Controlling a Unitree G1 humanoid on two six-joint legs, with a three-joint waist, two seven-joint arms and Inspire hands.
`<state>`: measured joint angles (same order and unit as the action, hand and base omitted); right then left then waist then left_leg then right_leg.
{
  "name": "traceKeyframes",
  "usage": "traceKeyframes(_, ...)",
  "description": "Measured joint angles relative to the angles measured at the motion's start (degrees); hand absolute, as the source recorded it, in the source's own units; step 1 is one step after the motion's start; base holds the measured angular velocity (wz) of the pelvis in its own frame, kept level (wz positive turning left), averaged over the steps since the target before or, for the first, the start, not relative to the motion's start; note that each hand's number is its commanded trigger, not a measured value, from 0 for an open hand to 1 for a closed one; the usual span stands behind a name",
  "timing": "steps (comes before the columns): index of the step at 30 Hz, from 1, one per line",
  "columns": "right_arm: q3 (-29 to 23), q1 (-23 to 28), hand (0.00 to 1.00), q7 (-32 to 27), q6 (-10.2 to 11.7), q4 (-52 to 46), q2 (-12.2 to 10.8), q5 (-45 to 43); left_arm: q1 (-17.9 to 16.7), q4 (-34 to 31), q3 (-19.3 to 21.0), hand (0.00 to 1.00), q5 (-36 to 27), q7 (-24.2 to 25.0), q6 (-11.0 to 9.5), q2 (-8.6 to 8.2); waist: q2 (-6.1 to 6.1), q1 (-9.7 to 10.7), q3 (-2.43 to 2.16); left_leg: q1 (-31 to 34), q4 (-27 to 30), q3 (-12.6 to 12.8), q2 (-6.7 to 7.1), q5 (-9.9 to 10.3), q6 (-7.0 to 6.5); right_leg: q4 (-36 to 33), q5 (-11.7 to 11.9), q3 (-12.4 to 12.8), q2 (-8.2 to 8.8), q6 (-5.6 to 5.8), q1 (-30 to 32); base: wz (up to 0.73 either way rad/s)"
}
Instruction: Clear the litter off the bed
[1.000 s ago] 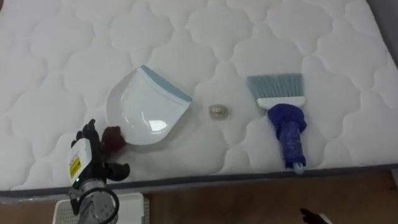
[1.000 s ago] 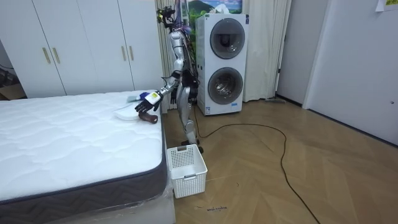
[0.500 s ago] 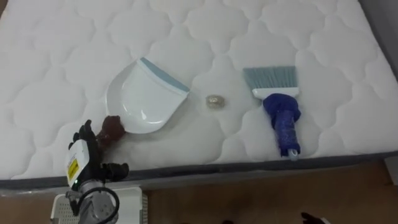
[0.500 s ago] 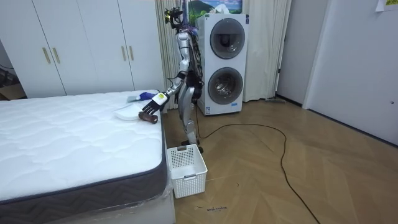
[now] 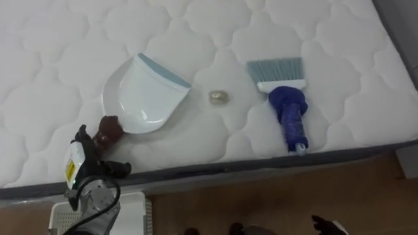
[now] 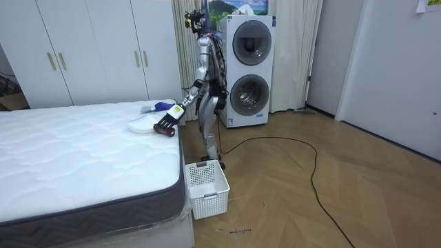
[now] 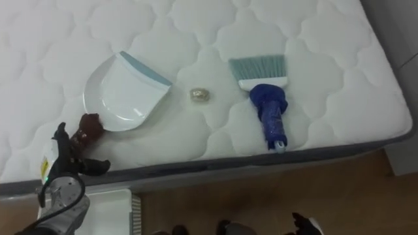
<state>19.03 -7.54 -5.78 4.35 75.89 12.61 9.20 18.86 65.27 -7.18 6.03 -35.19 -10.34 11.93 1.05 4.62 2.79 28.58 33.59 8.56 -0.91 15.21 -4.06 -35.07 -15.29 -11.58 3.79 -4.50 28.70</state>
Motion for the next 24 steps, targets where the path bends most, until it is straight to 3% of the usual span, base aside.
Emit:
traceKeyframes(13, 2.36, 0.63, 0.00, -0.43, -0.17, -0.05, 0.17, 0.01, 4.32, 0.17, 0.11, 0.00, -2.05, -0.03, -0.07, 3.08, 0.38, 0.42, 0.38, 3.64, 5.07, 0.12, -0.50, 1.61, 0.04, -5.14, -1.86, -0.29, 0.65, -0.62, 3.43, 0.02)
traceKeyframes(19, 2.32, 0.83, 0.00, 0.74, -0.34, -0.06, 1.01, -0.53, 4.55, 0.13, 0.08, 0.00, -2.05, -0.03, -0.09, 3.24, 0.43, 0.60, 0.65, 4.99, 6.07, 0.20, -0.43, 1.88, -0.09, -6.37, -2.19, -0.20, 0.94, -0.64, 4.94, 0.00)
traceKeyframes(24, 2.38, 0.81, 0.00, 0.79, -0.83, -0.31, 1.01, -2.26, 4.74, 0.09, 0.10, 0.00, -2.02, 0.48, -0.09, 3.34, 0.95, 1.15, 0.97, 8.22, 9.52, 0.40, -1.27, 3.29, -0.27, -8.75, -2.78, 0.13, 0.54, -0.74, 7.86, -0.06)
